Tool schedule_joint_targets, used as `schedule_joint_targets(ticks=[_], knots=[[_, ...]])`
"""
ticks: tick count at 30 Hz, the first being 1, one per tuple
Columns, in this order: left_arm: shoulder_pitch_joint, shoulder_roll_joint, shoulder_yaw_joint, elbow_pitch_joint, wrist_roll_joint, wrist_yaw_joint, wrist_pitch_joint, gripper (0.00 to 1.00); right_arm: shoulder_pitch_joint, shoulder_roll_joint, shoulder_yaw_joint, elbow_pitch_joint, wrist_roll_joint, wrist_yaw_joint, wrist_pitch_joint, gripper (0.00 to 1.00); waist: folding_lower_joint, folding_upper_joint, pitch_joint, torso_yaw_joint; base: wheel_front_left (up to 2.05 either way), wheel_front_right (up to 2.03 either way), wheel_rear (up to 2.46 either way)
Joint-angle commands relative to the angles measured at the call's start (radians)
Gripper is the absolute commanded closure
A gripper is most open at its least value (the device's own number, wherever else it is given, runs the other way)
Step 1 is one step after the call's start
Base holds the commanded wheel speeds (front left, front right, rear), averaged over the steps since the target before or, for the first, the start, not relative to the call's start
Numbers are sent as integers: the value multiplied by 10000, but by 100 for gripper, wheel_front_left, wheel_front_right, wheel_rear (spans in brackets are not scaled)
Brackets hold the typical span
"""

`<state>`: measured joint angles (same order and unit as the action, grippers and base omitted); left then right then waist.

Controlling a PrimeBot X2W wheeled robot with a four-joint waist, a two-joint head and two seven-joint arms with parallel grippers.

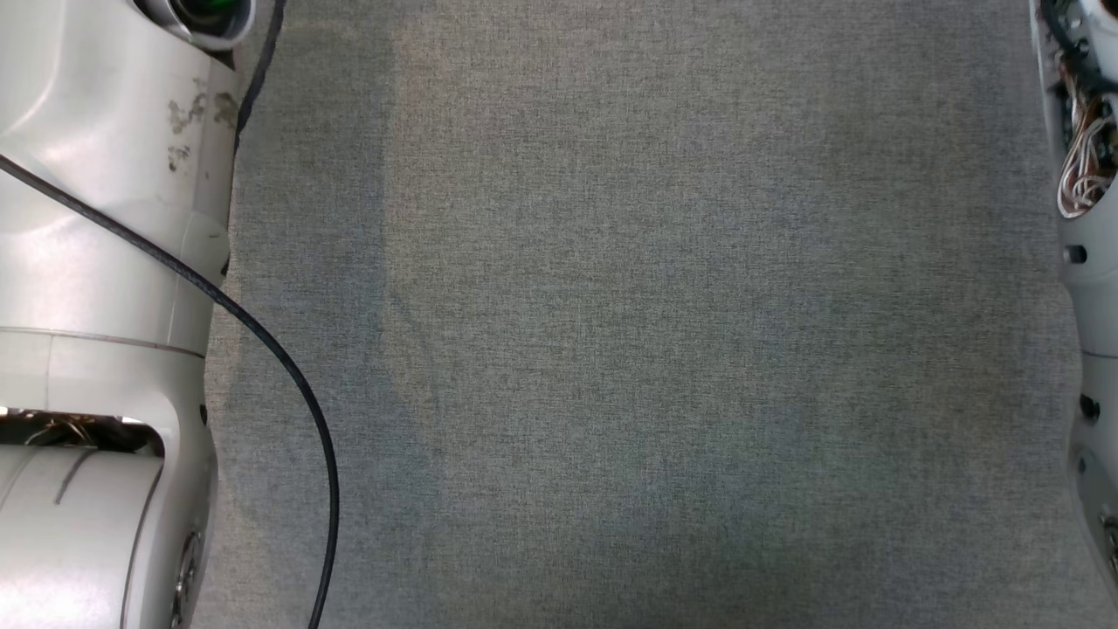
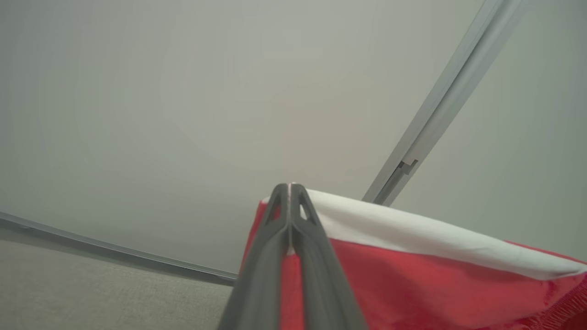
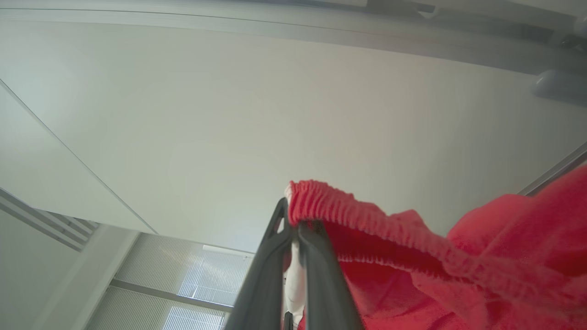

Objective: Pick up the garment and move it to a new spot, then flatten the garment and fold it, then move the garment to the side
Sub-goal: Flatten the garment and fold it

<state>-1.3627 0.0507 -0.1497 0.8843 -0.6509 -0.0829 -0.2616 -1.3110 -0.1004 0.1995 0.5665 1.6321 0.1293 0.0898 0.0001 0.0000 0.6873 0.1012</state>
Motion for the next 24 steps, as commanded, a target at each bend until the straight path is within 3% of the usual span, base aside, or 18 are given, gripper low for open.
schedule_joint_targets(ticks=[1, 16, 19, 24], knots=[[102, 16, 14, 30, 85, 30, -31, 100, 165, -82, -64, -40, 1, 26, 147, 100, -1, 0, -56, -10, 0, 0, 0], [1238, 24, 151, 415, 664, -124, -32, 100, 1821, 282, -48, 104, 42, 26, 1961, 100, -1, 0, -994, -358, 0, 0, 0], [1552, 135, -253, 318, 1837, 91, -32, 100, 2364, 318, 150, 71, -75, 26, 2376, 100, -1, 0, -1252, -362, 0, 0, 0], [2367, 332, -1361, 247, 3784, 55, -32, 100, 3152, 273, 217, 246, -267, 26, 2736, 100, -1, 0, -1680, -307, 0, 0, 0]])
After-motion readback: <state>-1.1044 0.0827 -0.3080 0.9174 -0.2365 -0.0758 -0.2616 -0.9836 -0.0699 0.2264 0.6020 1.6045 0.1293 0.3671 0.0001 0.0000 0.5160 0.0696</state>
